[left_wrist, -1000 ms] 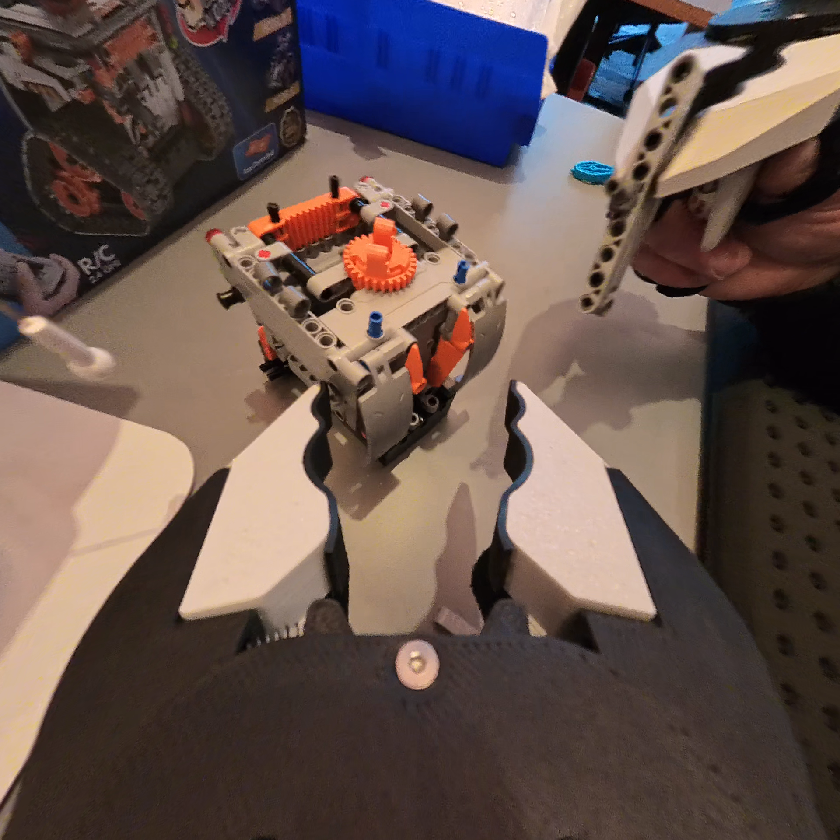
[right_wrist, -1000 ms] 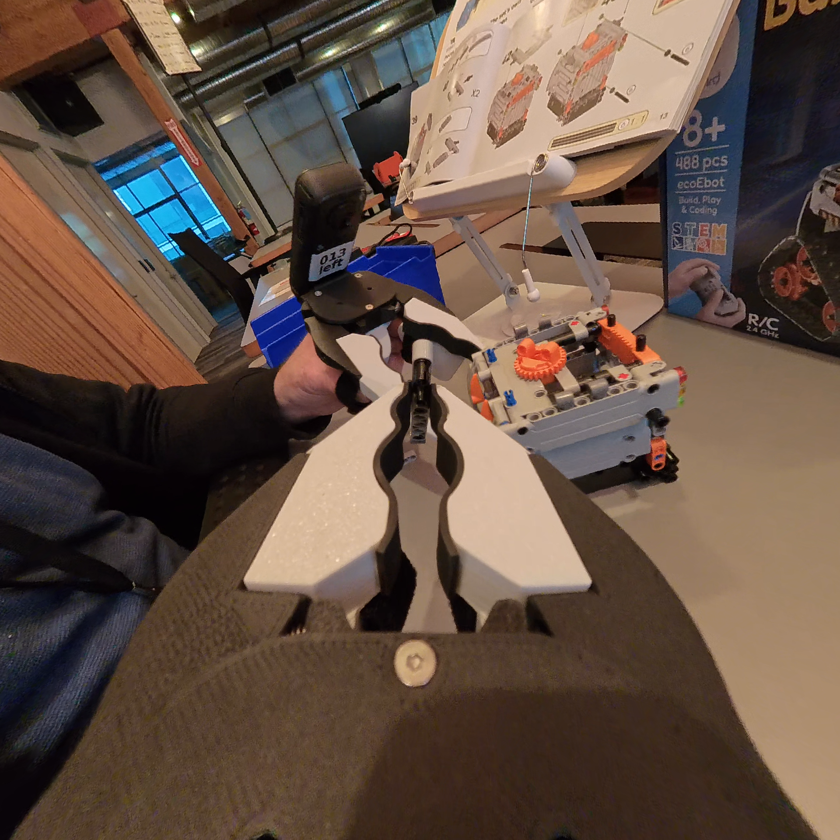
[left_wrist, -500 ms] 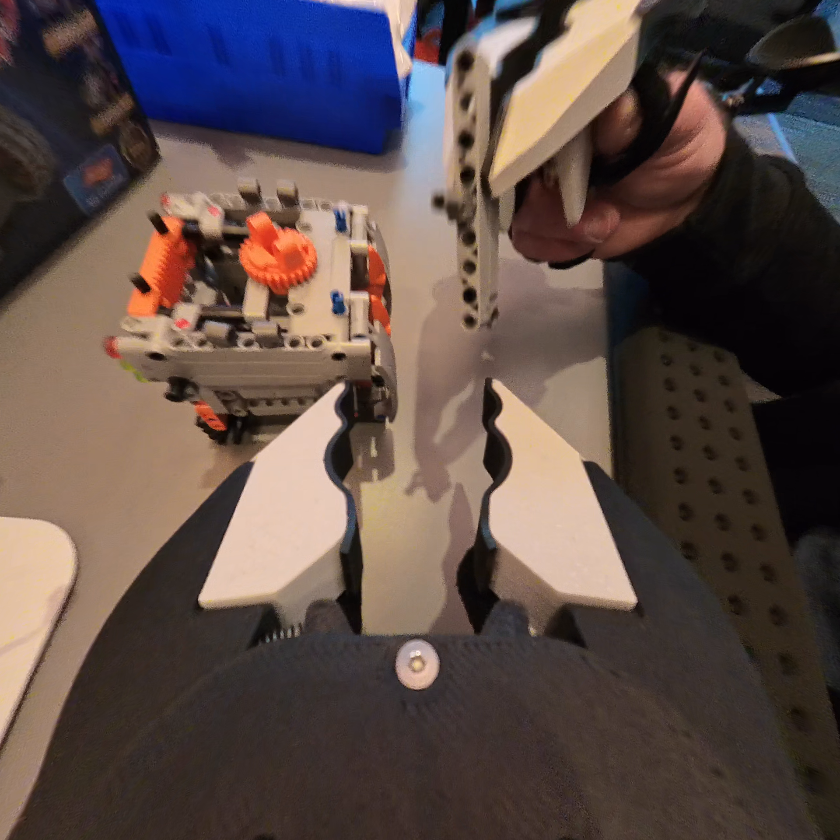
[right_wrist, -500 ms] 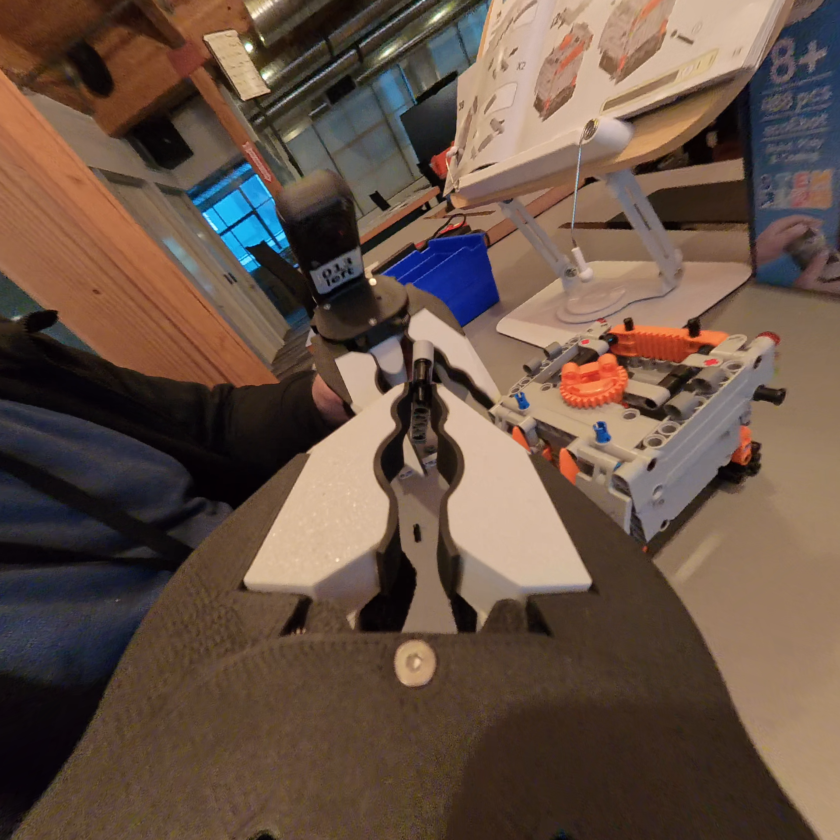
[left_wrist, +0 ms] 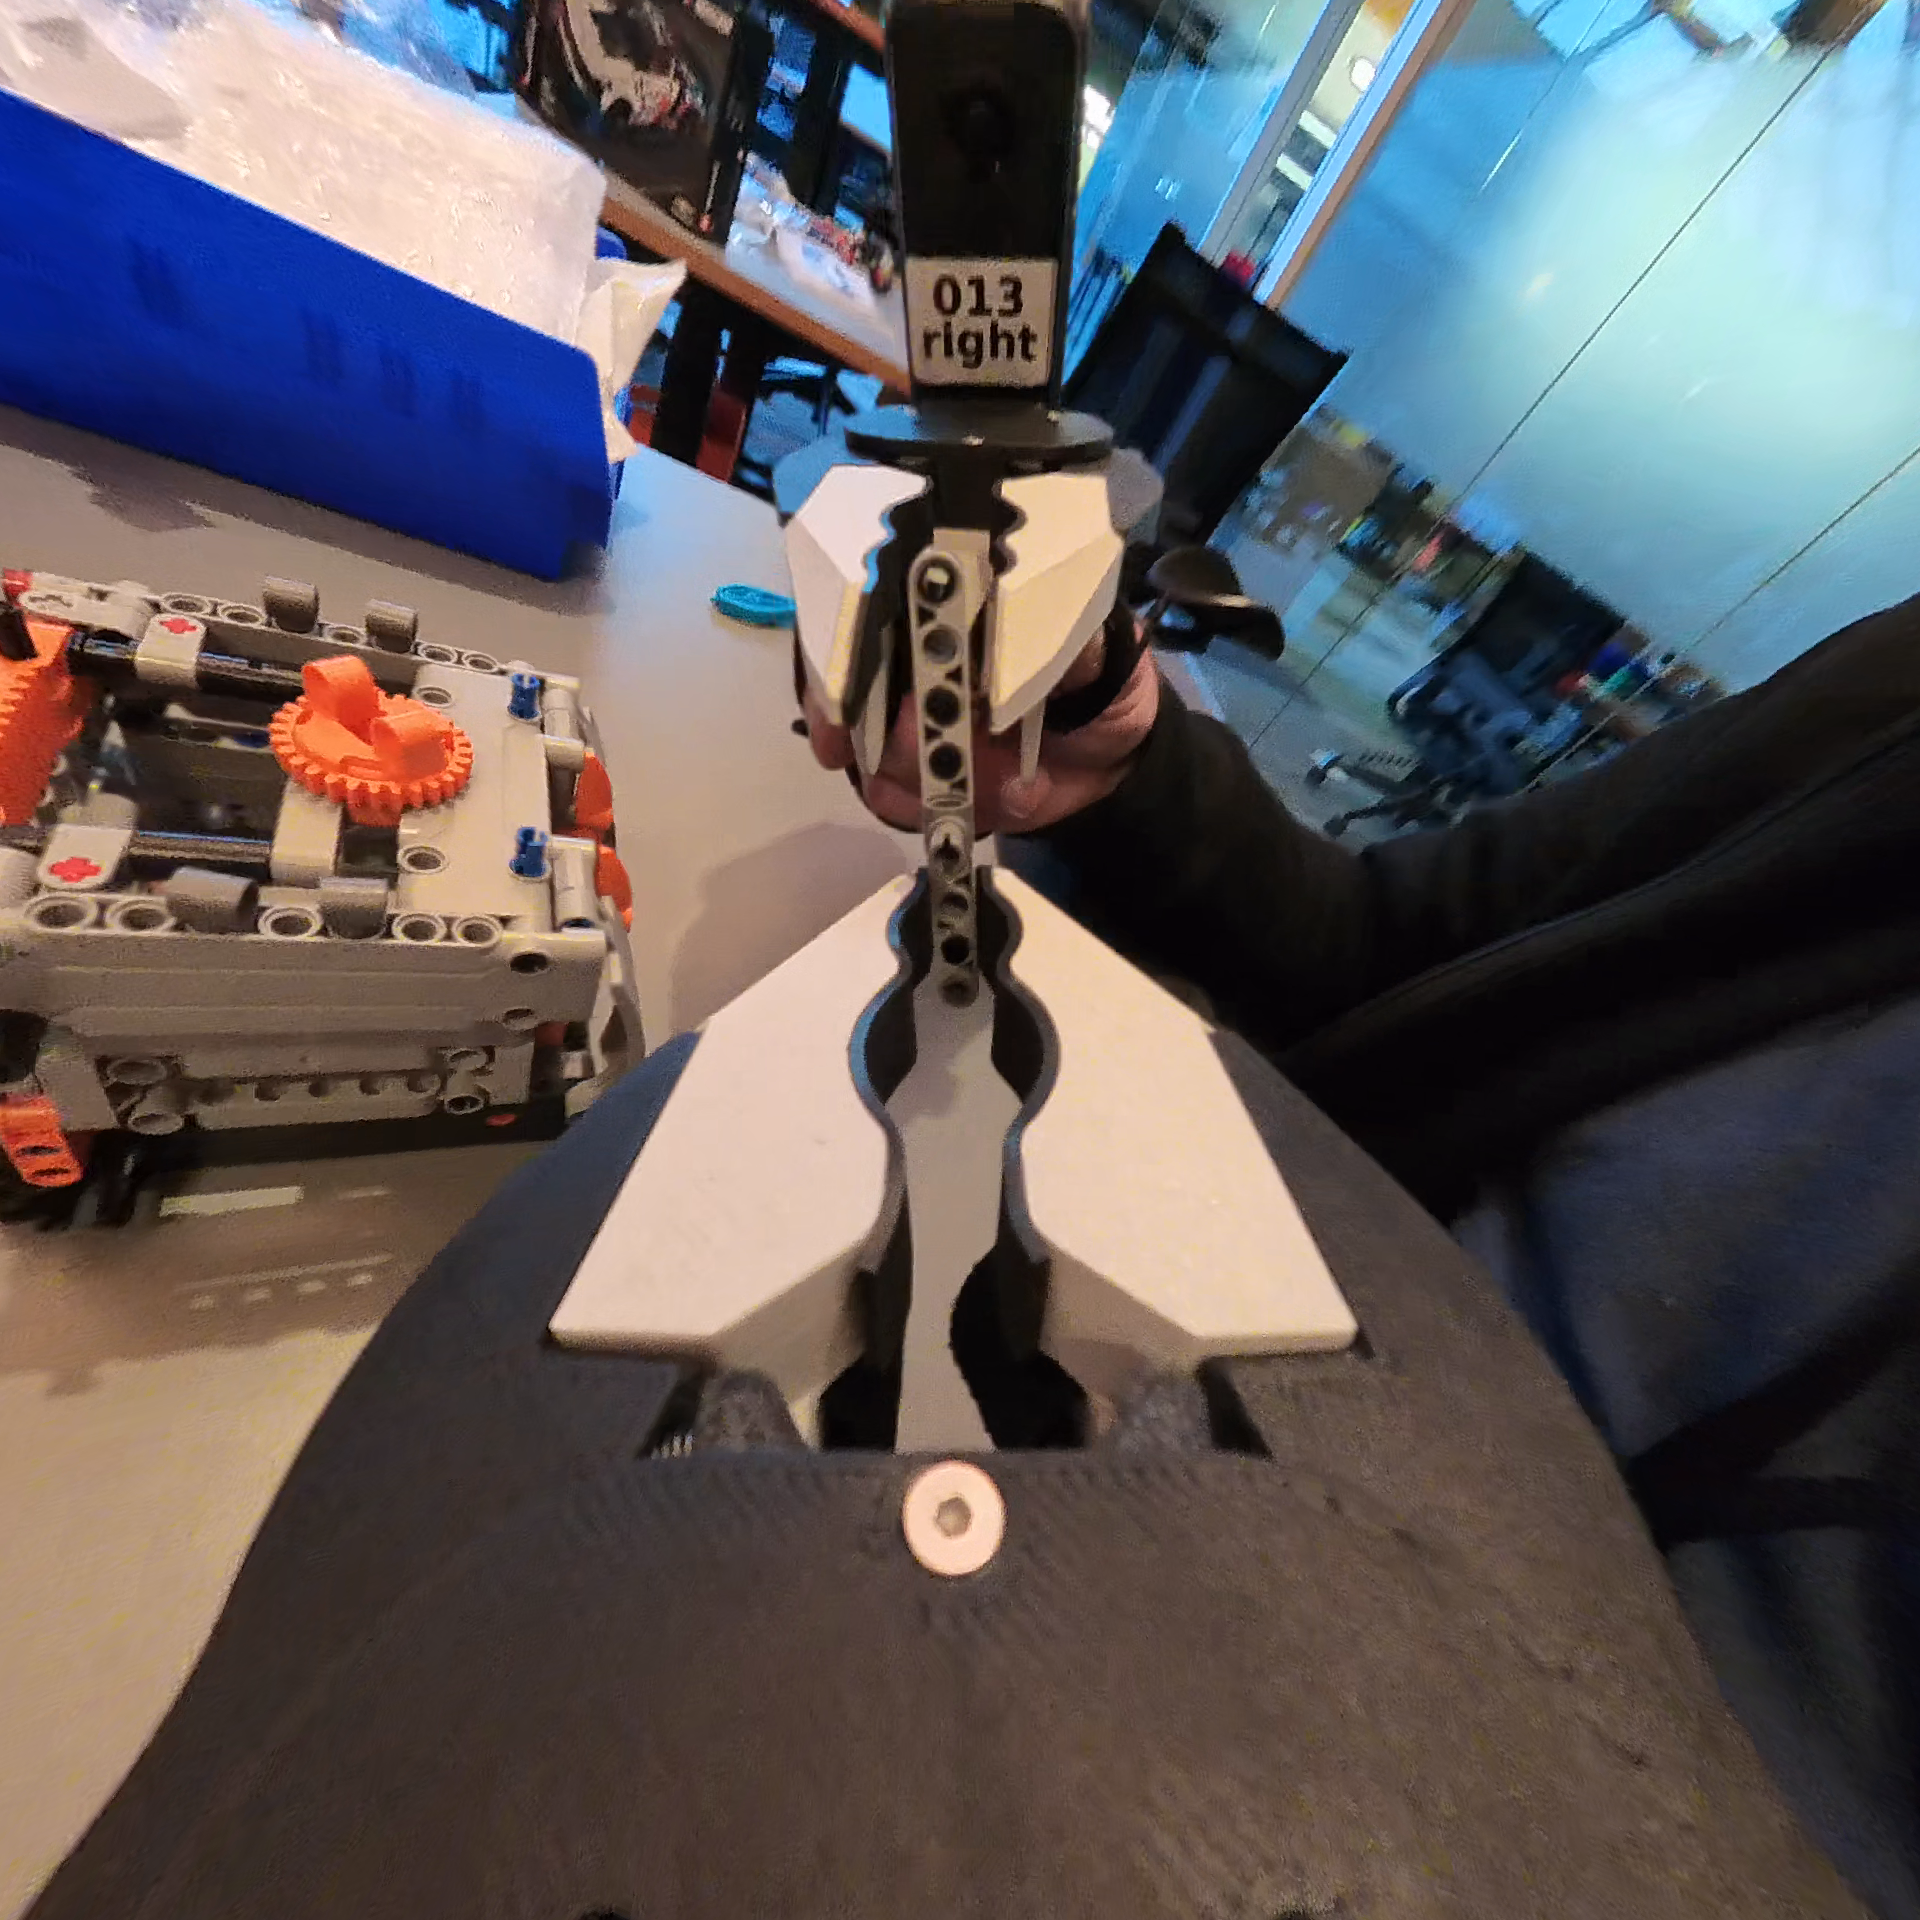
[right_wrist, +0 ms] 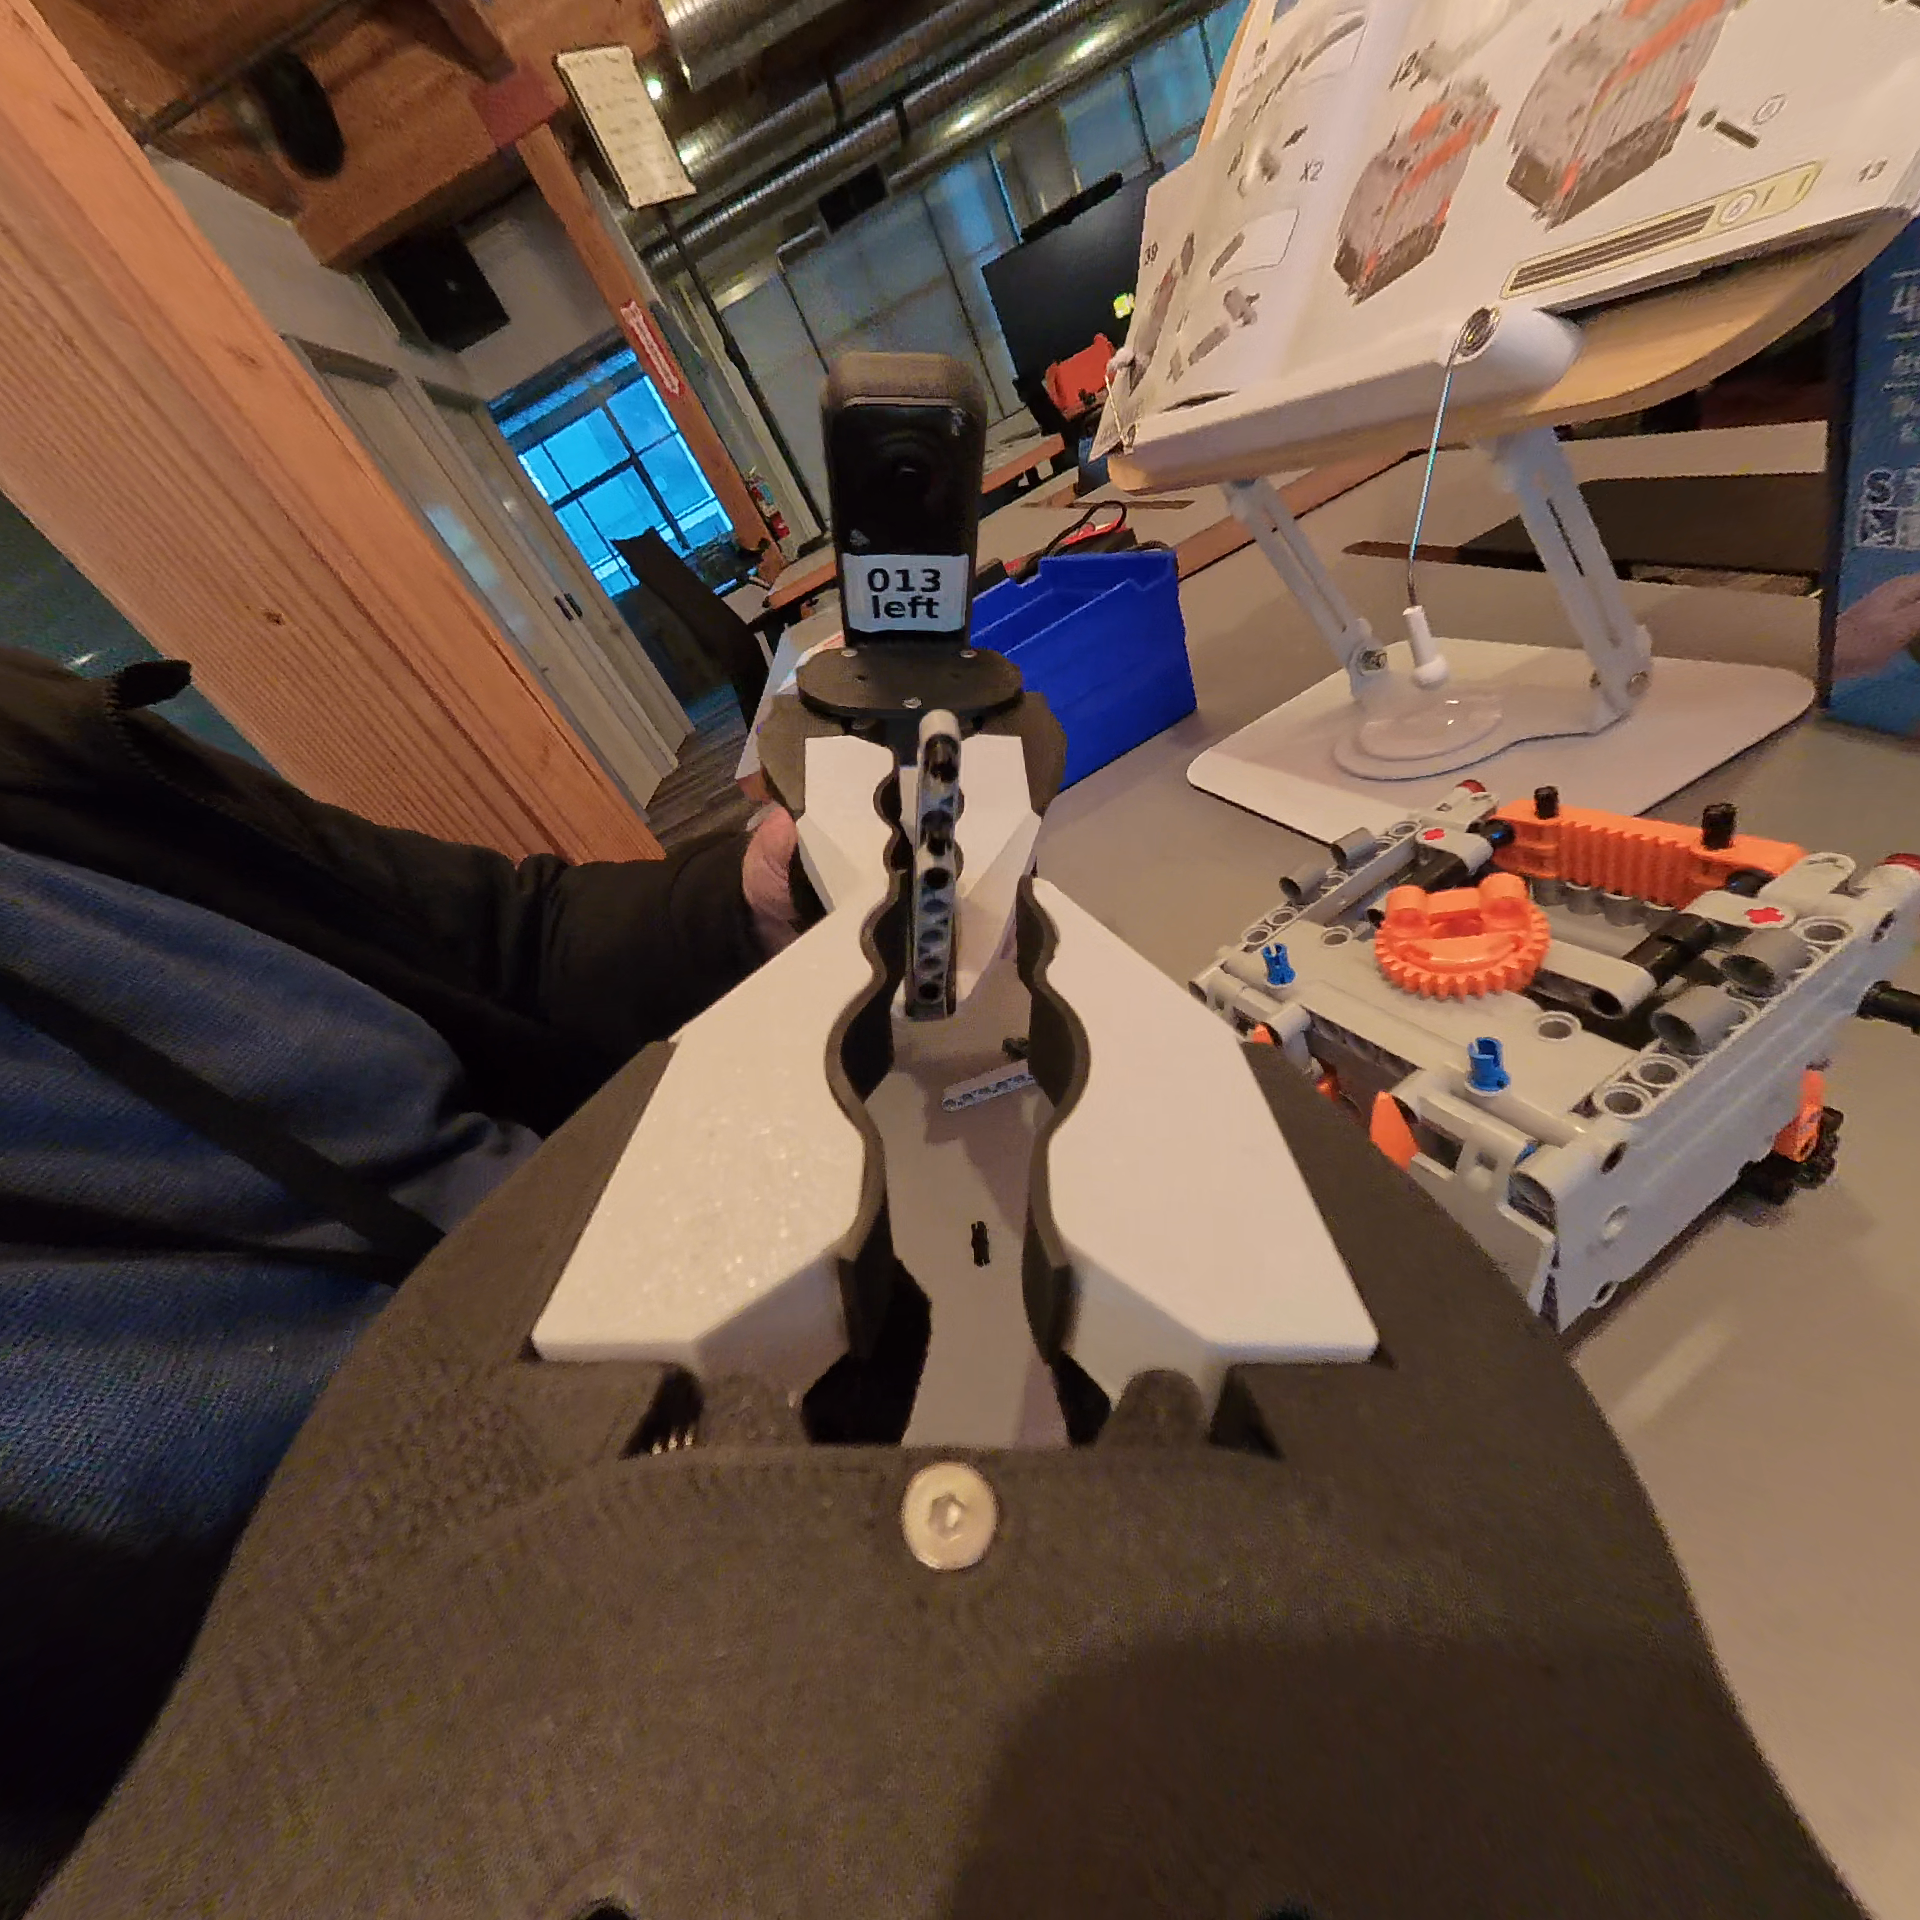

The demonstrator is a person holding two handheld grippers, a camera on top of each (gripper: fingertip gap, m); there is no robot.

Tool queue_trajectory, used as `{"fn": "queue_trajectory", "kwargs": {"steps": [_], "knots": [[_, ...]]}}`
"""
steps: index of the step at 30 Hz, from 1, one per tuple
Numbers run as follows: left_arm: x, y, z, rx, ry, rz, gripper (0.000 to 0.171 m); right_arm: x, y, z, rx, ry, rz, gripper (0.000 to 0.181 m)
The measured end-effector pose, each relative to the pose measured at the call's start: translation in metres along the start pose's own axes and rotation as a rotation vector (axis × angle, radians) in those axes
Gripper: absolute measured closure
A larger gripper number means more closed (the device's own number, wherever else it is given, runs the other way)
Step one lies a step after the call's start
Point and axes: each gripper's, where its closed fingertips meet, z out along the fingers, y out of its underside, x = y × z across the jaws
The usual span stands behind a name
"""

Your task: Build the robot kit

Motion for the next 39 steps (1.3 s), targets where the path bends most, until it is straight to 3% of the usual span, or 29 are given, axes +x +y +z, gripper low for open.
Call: {"fn": "queue_trajectory", "kwargs": {"steps": [12, 17, 20, 24, 28, 34, 39], "knots": [[-0.003, 0.005, 0.006, -0.001, -0.022, 0.015, 0.164, -0.005, 0.017, 0.014, -0.088, -0.006, -0.037, 0.177], [-0.017, 0.0, -0.008, -0.03, -0.195, 0.157, 0.134, -0.002, 0.013, 0.009, -0.071, -0.001, -0.012, 0.177], [-0.012, -0.008, -0.014, -0.01, -0.225, 0.205, 0.124, -0.002, 0.016, 0.01, -0.087, -0.006, -0.006, 0.177], [-0.014, -0.011, -0.018, 0.004, -0.262, 0.237, 0.12, -0.003, 0.026, 0.015, -0.139, -0.015, -0.01, 0.176], [-0.012, -0.016, -0.022, 0.001, -0.323, 0.347, 0.105, -0.003, 0.031, 0.018, -0.16, -0.024, 0.003, 0.177], [-0.013, -0.007, -0.014, -0.107, -0.445, 0.573, 0.086, -0.002, 0.029, 0.018, -0.142, -0.034, 0.027, 0.177], [-0.019, -0.003, -0.013, -0.136, -0.485, 0.608, 0.083, -0.003, 0.026, 0.016, -0.122, -0.048, 0.044, 0.177]]}}
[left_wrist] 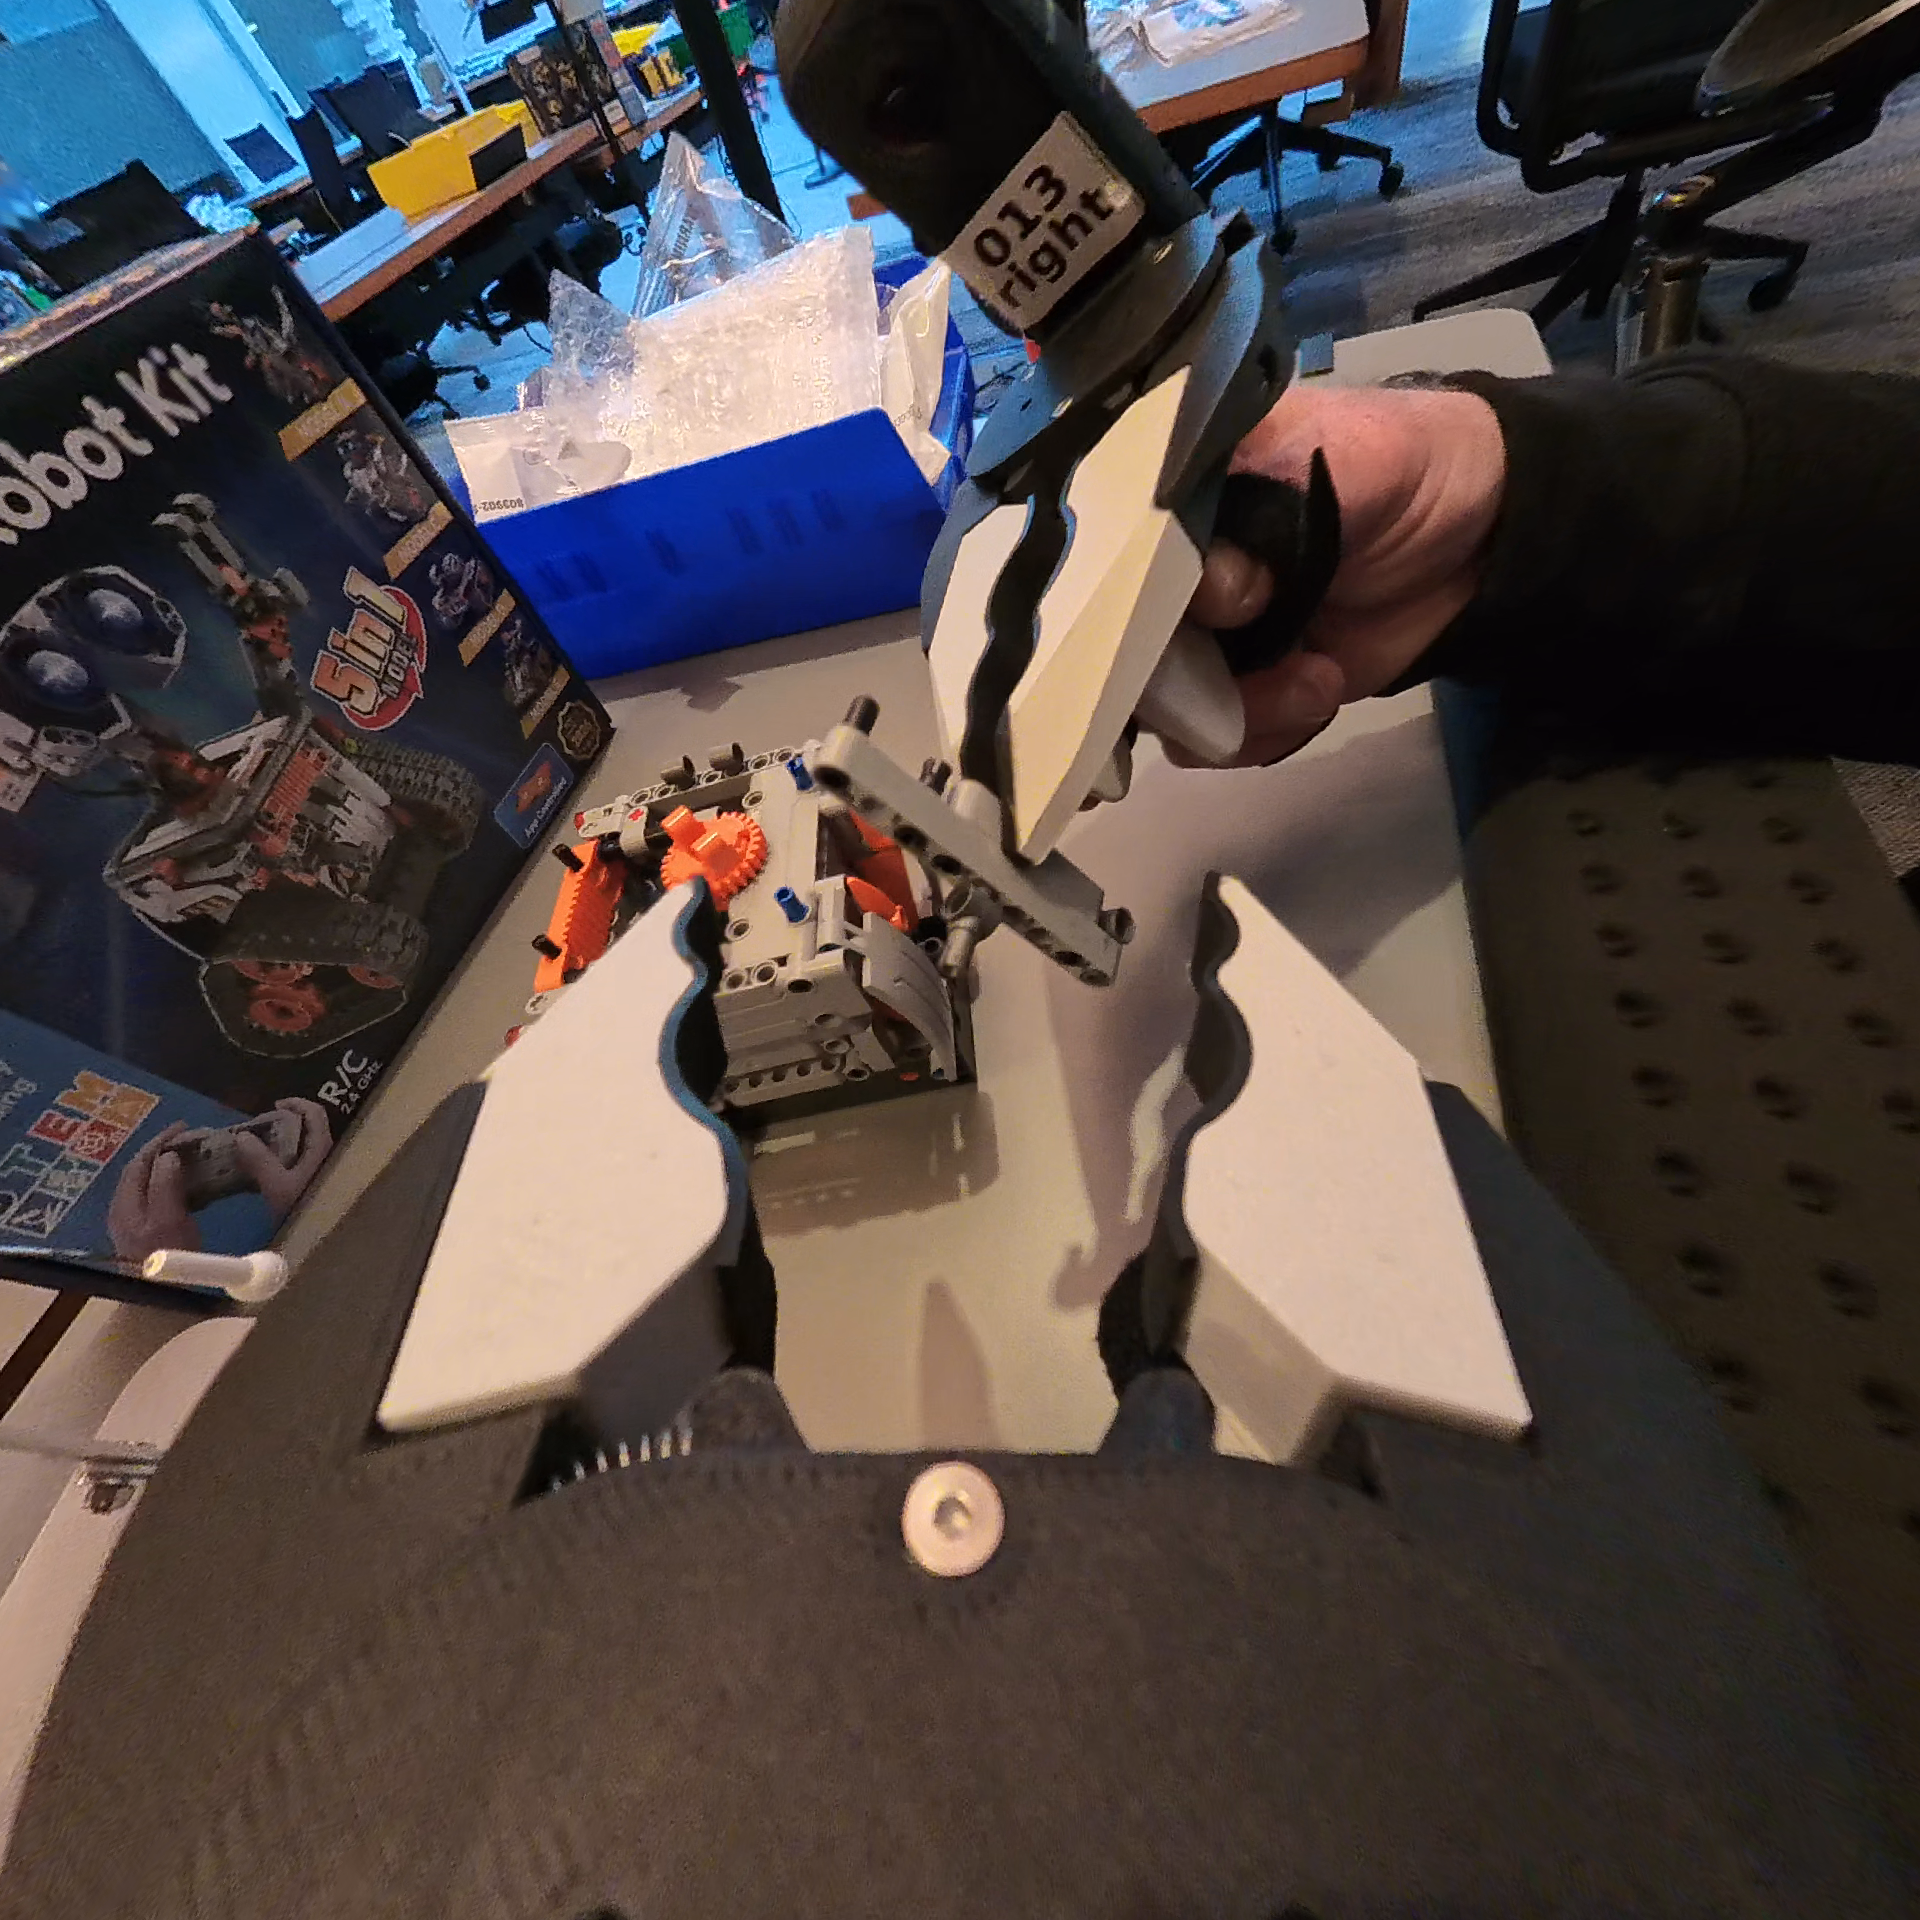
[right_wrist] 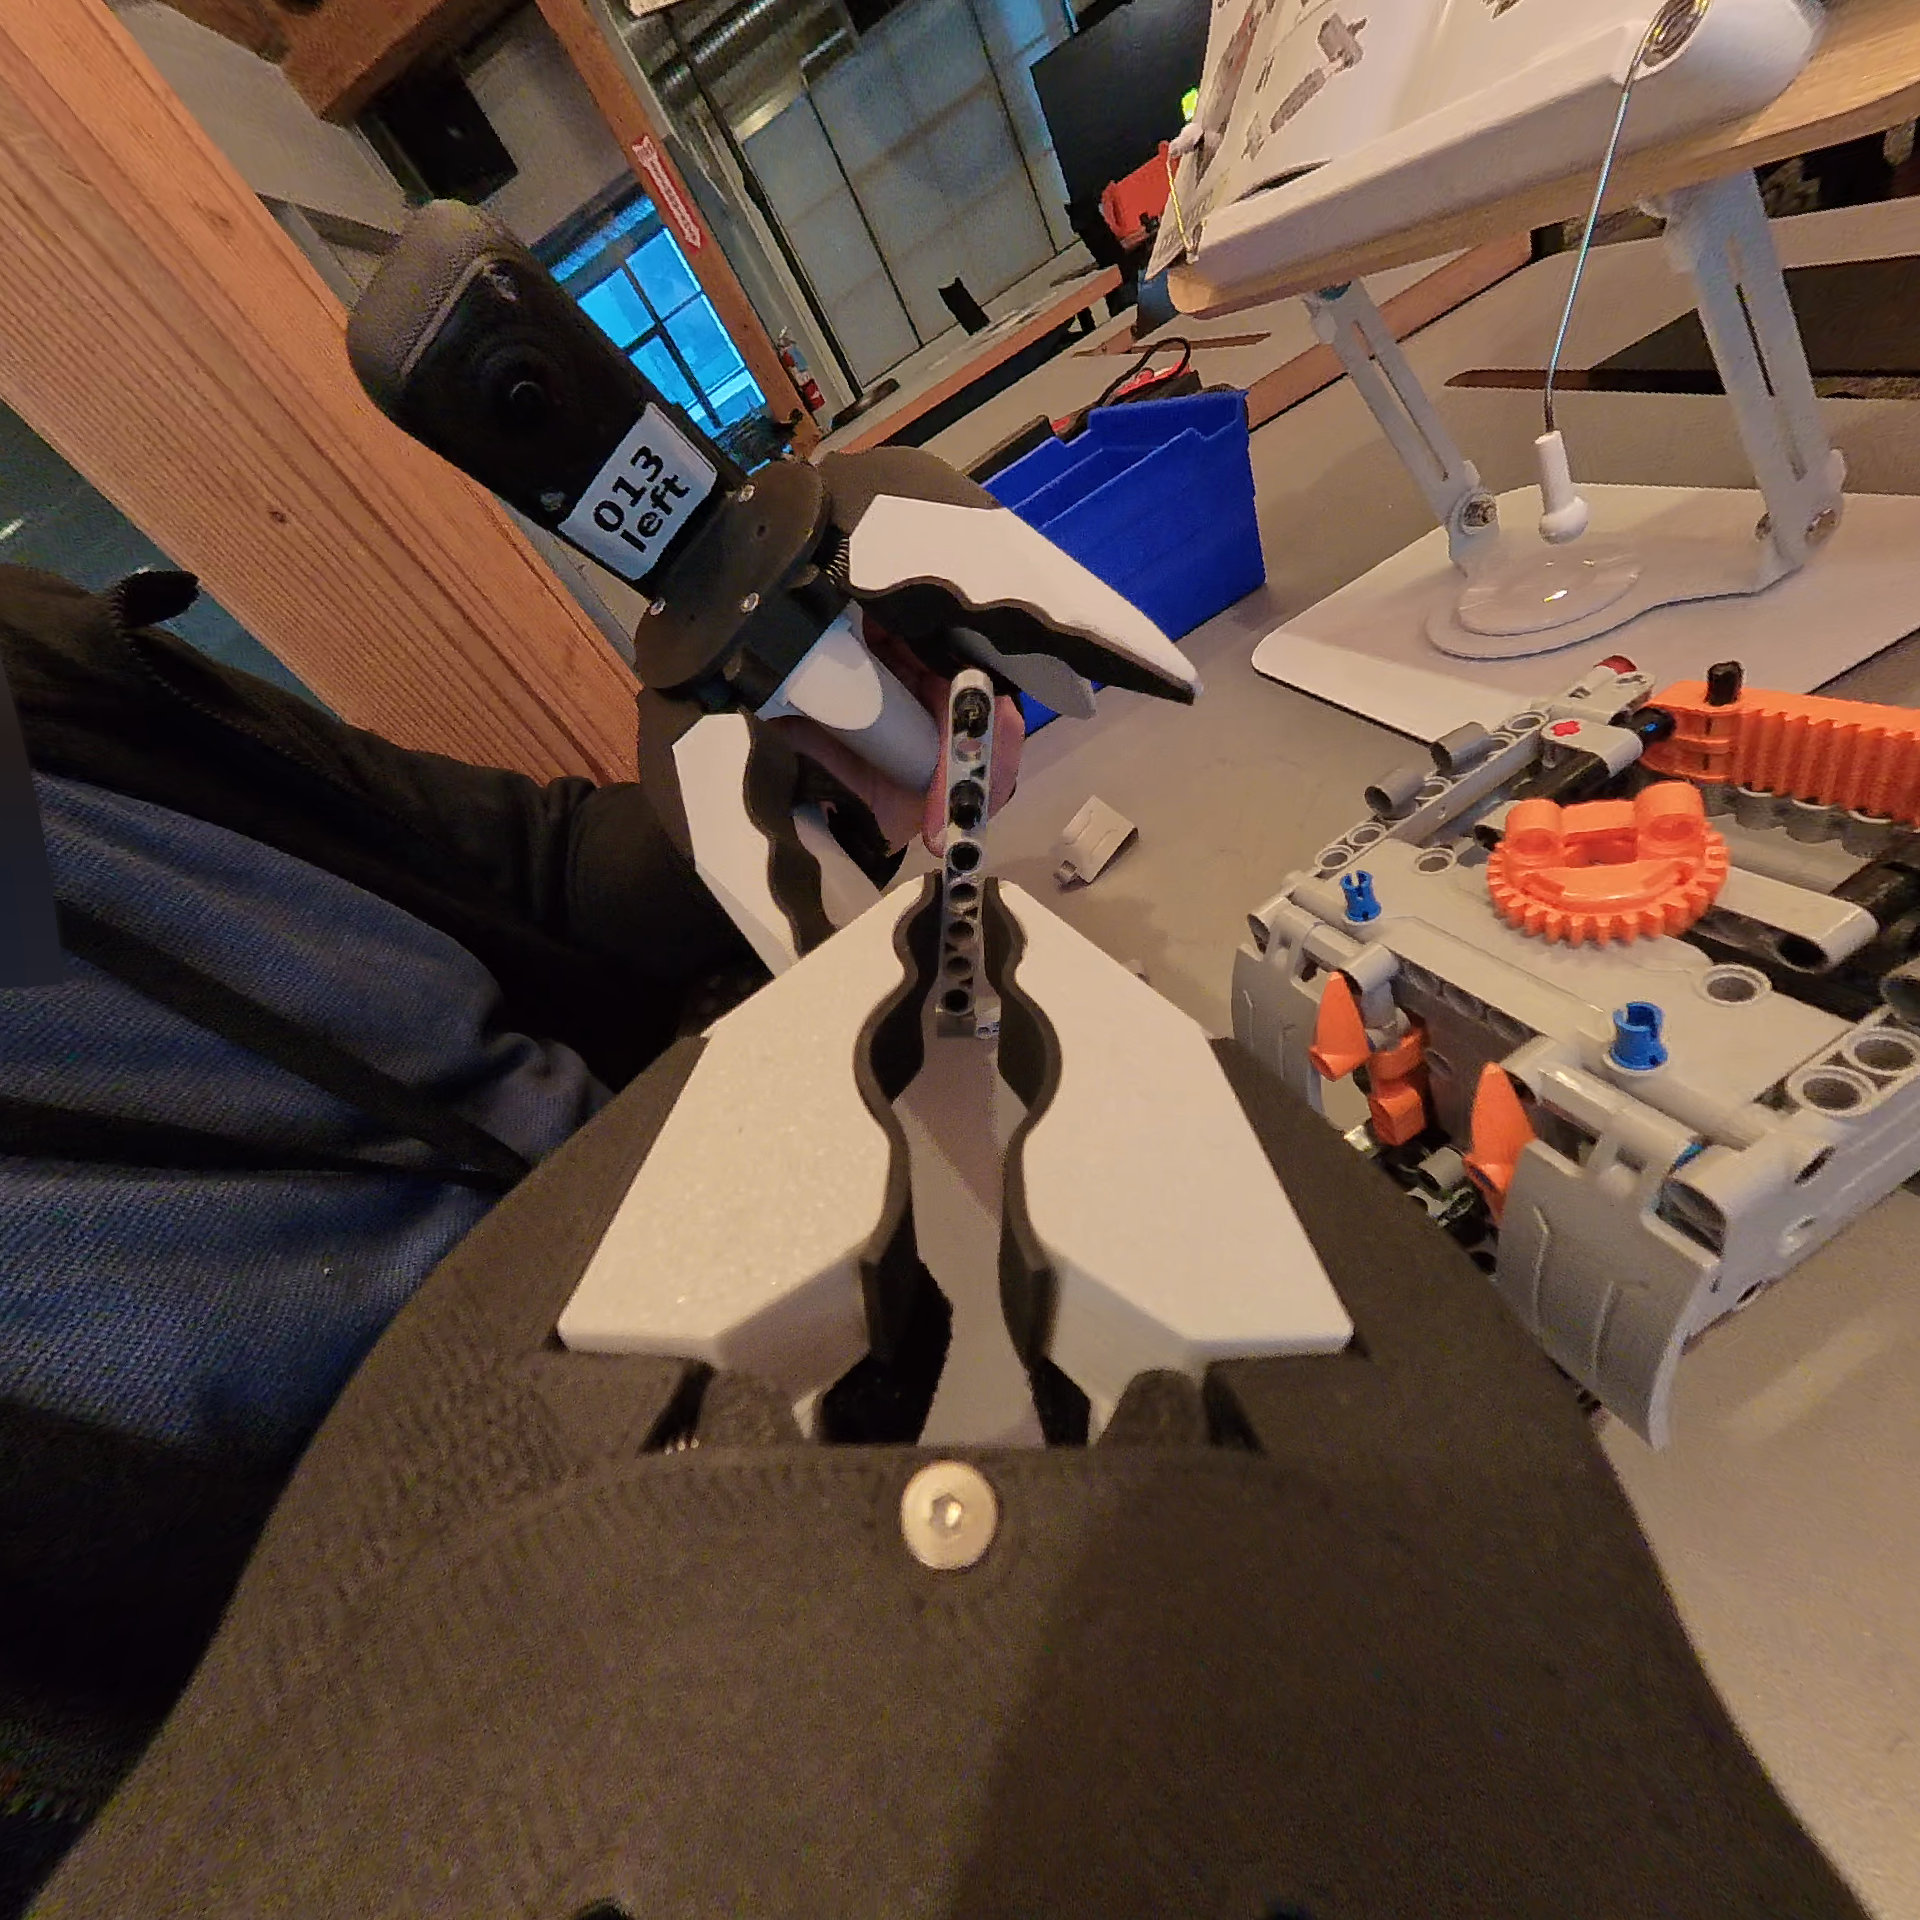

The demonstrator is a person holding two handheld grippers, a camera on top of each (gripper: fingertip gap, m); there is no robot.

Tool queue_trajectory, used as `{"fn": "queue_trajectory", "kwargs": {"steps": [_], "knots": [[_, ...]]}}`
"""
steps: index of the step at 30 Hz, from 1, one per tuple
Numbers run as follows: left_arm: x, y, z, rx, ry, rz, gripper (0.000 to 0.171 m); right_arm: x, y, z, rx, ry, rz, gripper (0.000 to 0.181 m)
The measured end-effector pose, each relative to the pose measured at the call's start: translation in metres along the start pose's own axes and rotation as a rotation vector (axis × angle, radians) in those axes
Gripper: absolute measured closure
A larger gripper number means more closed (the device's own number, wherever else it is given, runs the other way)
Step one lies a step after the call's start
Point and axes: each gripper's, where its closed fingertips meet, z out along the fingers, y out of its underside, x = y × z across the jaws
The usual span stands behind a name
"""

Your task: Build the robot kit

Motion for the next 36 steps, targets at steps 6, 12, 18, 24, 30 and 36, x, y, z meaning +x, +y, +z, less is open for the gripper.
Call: {"fn": "queue_trajectory", "kwargs": {"steps": [6, 12, 18, 24, 30, 36], "knots": [[-0.004, 0.004, -0.002, 0.012, 0.036, -0.082, 0.087, 0.0, -0.004, -0.003, 0.027, -0.009, 0.011, 0.177], [-0.004, 0.01, -0.003, -0.005, 0.076, -0.12, 0.093, 0.001, -0.01, -0.007, 0.066, -0.014, 0.022, 0.177], [0.012, 0.01, 0.002, 0.006, 0.187, -0.185, 0.118, -0.002, -0.013, -0.007, 0.081, -0.029, 0.007, 0.177], [0.027, -0.002, 0.004, 0.083, 0.308, -0.295, 0.159, -0.008, -0.013, -0.005, 0.076, -0.047, -0.022, 0.177], [0.014, 0.005, 0.001, 0.025, 0.178, -0.17, 0.166, -0.007, -0.018, -0.01, 0.105, -0.018, -0.053, 0.168], [-0.012, 0.015, -0.005, -0.125, -0.106, 0.139, 0.167, -0.006, -0.031, -0.023, 0.171, 0.011, -0.066, 0.152]]}}
